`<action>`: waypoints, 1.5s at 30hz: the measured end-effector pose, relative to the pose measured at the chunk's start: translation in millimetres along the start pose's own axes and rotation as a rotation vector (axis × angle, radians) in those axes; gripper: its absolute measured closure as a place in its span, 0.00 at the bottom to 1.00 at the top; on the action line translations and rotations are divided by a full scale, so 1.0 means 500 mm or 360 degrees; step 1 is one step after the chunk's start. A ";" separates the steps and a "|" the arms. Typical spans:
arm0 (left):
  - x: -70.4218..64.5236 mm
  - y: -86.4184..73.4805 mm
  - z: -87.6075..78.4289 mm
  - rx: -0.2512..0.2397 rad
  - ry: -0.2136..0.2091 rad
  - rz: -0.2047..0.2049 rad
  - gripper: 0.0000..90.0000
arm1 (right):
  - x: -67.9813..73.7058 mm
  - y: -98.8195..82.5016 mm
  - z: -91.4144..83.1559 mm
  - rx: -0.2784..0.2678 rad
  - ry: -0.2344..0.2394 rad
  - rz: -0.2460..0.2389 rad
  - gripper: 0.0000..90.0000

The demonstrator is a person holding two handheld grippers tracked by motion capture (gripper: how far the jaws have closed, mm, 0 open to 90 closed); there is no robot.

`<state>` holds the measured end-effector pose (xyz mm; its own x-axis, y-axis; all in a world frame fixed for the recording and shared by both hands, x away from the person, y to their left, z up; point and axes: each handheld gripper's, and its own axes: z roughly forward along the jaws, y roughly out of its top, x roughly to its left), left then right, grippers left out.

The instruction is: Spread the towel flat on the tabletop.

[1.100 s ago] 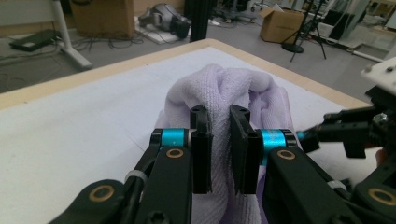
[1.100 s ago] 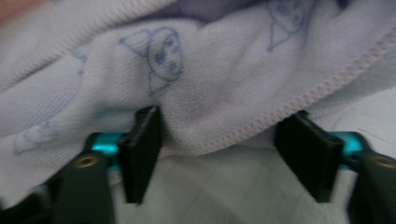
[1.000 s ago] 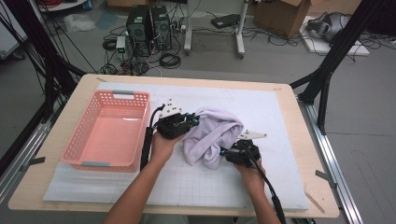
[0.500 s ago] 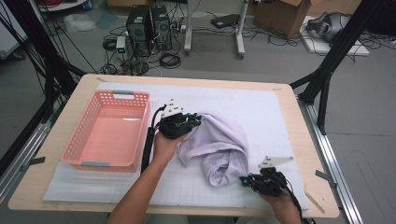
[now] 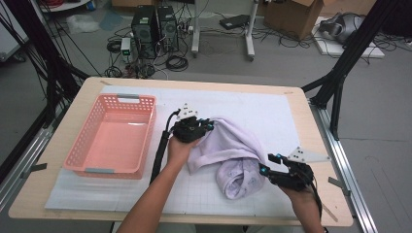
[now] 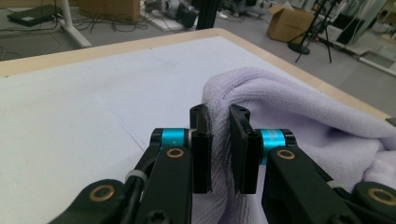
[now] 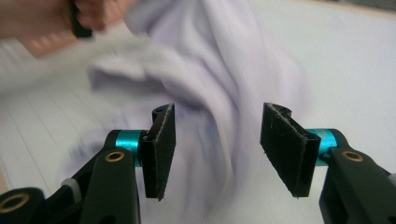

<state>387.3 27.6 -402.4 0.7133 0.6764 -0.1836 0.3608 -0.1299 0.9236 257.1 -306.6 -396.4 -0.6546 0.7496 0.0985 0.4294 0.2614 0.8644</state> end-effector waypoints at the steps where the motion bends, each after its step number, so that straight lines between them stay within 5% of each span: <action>1: 0.000 -0.001 0.003 0.0000 0.0001 -0.0002 0.89 | 0.000 0.012 0.011 -0.0031 0.0044 -0.0007 0.50; 3: 0.002 -0.003 0.006 0.0003 0.0006 -0.0007 0.88 | 0.006 0.033 0.042 -0.0059 0.0125 -0.0074 0.50; 8: 0.023 -0.014 0.009 0.0059 0.0002 -0.0004 0.83 | 0.035 0.074 0.134 0.0119 0.0133 -0.0300 0.54; 11: 0.027 -0.013 -0.001 0.0081 0.0025 -0.0004 0.63 | 0.047 0.085 0.175 0.0228 0.0113 -0.0401 0.62; 12: 0.028 -0.013 -0.006 0.0075 0.0042 -0.0003 0.58 | 0.047 0.088 0.185 0.0266 0.0117 -0.0405 0.74; 13: 0.031 -0.013 -0.013 0.0069 0.0052 -0.0006 0.54 | 0.043 0.090 0.192 0.0295 0.0120 -0.0383 0.88; 14: 0.034 -0.013 -0.020 0.0053 0.0056 -0.0017 0.52 | 0.036 0.092 0.196 0.0301 0.0118 -0.0350 0.91; 18: 0.047 -0.017 -0.049 -0.0001 0.0097 -0.0031 0.51 | -0.009 0.112 0.184 0.0157 0.0132 -0.0081 0.92; 22: 0.060 -0.029 -0.062 -0.0006 0.0116 -0.0059 0.50 | -0.074 0.122 0.165 0.0009 -0.0019 0.0189 0.91; 23: 0.060 -0.029 -0.062 -0.0006 0.0116 -0.0059 0.50 | -0.074 0.122 0.165 0.0009 -0.0019 0.0189 0.91; 24: 0.061 -0.036 -0.064 0.0012 0.0113 -0.0066 0.50 | -0.105 0.119 0.159 -0.0018 -0.0140 0.0282 0.91; 28: 0.056 -0.041 -0.058 0.0090 0.0061 -0.0074 0.48 | -0.149 0.107 0.136 -0.0066 -0.0487 0.0388 0.91; 31: 0.045 -0.043 -0.046 0.0110 0.0011 -0.0071 0.48 | -0.171 0.092 0.125 0.0033 -0.0698 0.0417 0.90; 33: 0.037 -0.048 -0.031 0.0132 -0.0028 -0.0072 0.49 | -0.179 0.080 0.117 0.0072 -0.0713 0.0423 0.84; 37: 0.018 -0.059 -0.004 0.0204 -0.0103 -0.0067 0.49 | -0.179 0.060 0.080 -0.0012 -0.0685 0.0420 0.70; 45: -0.046 -0.077 0.057 0.0256 -0.0230 -0.0052 0.46 | -0.145 -0.022 -0.004 -0.0033 -0.0532 0.0361 0.63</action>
<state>374.1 -3.4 -443.4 0.7741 0.5728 -0.2698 0.4684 -0.2314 0.8527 298.5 -364.9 -412.1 -0.3048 0.9441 0.1254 0.5247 0.0566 0.8494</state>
